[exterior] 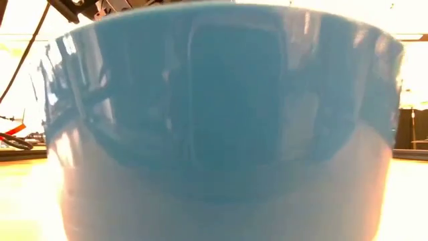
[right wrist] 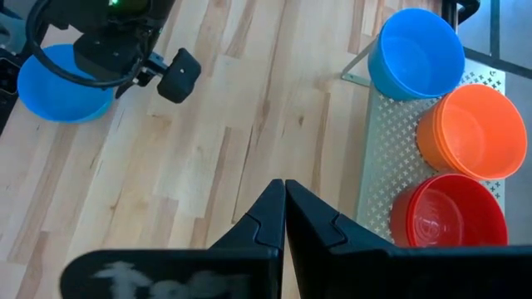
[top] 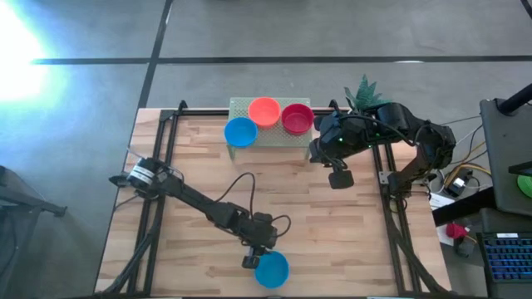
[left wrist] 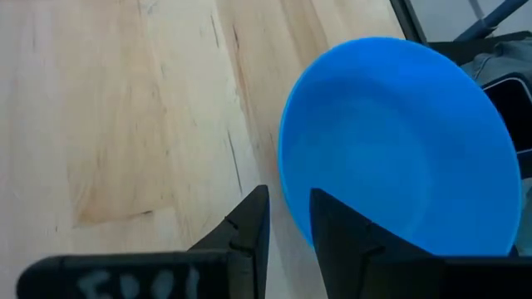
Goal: Pick & Place Mini bowls
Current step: Stack the blue bowl on the blue bowls on the shelf
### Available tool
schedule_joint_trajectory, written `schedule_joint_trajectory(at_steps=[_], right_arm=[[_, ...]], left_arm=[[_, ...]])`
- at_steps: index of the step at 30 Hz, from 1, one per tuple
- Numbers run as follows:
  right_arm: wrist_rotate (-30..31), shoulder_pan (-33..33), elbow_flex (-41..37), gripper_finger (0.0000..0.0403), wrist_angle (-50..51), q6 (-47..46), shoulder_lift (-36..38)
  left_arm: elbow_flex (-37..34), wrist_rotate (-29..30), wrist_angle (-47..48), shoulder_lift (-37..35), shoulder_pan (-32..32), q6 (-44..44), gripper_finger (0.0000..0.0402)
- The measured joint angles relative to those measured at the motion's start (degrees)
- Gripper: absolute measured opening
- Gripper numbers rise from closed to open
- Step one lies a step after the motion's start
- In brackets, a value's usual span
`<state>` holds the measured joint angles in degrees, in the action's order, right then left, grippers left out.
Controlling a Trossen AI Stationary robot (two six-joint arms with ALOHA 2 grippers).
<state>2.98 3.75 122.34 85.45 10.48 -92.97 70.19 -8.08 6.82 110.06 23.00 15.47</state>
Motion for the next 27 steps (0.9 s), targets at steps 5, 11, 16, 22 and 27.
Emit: schedule_joint_trajectory(at_steps=[5, 11, 16, 22, 27], right_arm=[[0.0, 0.0, 0.0, 0.0008, 0.0, 0.0, 0.0], [0.0, 0.0, 0.0, 0.0008, 0.0, 0.0, 0.0], [0.0, 0.0, 0.0, 0.0008, 0.0, 0.0, 0.0], [0.0, 0.0, 0.0, 0.0008, 0.0, 0.0, 0.0], [0.0, 0.0, 0.0, 0.0008, -0.1, 0.0, 0.0]], left_arm=[[0.0, 0.0, 0.0, 0.1, 0.0, 0.1, 0.0080], [-0.1, 0.0, 0.2, 1.4, 0.0, 1.6, 0.0080], [-0.1, -0.4, 0.0, 1.4, 0.0, 1.6, 0.0080], [-0.1, -1.3, 0.6, 1.4, 0.1, 2.7, 0.0068], [-0.1, -1.4, 0.8, 1.4, 0.1, 3.2, 0.0015]])
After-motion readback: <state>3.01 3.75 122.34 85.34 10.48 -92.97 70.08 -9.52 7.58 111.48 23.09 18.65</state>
